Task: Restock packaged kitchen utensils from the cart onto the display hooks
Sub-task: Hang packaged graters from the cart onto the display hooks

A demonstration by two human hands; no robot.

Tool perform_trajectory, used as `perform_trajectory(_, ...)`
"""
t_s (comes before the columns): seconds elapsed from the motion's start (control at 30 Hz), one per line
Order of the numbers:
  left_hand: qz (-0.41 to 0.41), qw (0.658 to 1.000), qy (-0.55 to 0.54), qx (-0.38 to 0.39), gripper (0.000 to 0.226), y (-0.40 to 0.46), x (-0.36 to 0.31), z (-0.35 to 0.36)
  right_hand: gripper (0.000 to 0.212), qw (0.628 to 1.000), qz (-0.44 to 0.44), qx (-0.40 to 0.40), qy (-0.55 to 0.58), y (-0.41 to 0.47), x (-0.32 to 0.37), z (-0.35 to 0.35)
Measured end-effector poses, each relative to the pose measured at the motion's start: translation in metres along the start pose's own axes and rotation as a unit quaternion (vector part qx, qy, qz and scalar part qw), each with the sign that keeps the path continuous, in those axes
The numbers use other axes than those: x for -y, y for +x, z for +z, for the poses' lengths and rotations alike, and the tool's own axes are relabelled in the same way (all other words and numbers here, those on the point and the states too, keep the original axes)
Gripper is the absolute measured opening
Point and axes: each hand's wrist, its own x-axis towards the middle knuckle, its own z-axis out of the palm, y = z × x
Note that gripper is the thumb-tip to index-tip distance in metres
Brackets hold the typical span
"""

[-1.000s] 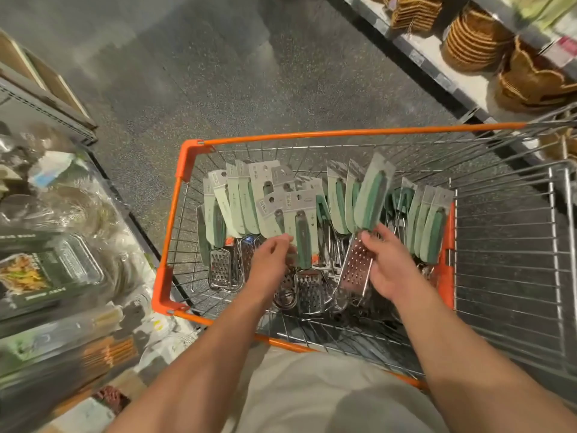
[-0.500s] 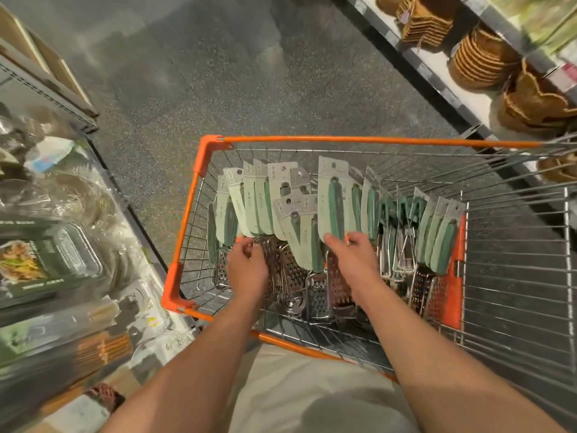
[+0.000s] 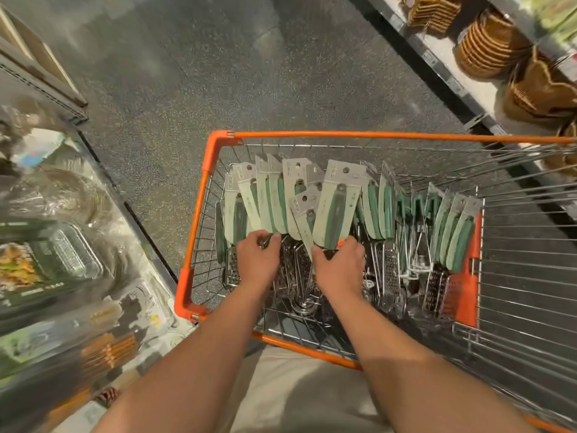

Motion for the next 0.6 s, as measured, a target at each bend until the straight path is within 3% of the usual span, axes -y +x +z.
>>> perform_trajectory(0.13,0.007,0.999,-0.044,0.004,0.029,0.006,-0.005,0.002,0.072,1.0,0.01,-0.001,-0.002,0.003,0.001,0.006)
perform_trajectory(0.23,-0.015,0.996,-0.081,0.028,0.043,0.008,-0.009,0.004,0.09,1.0,0.016,0.011,0.013,0.007,0.004,0.0)
perform_trajectory(0.27,-0.018,0.996,-0.077,0.034,0.047,0.009,-0.012,0.004,0.088,1.0,0.015,0.017,0.017,0.009,0.006,-0.001)
perform_trajectory(0.37,-0.027,0.996,-0.081,0.033,0.051,0.011,-0.014,0.004,0.052,0.999,0.008,0.044,0.03,0.008,0.01,-0.006)
perform_trajectory(0.6,-0.04,0.995,-0.087,0.03,0.048,0.011,-0.01,-0.001,0.039,0.992,0.01,0.08,0.1,0.01,0.008,-0.006)
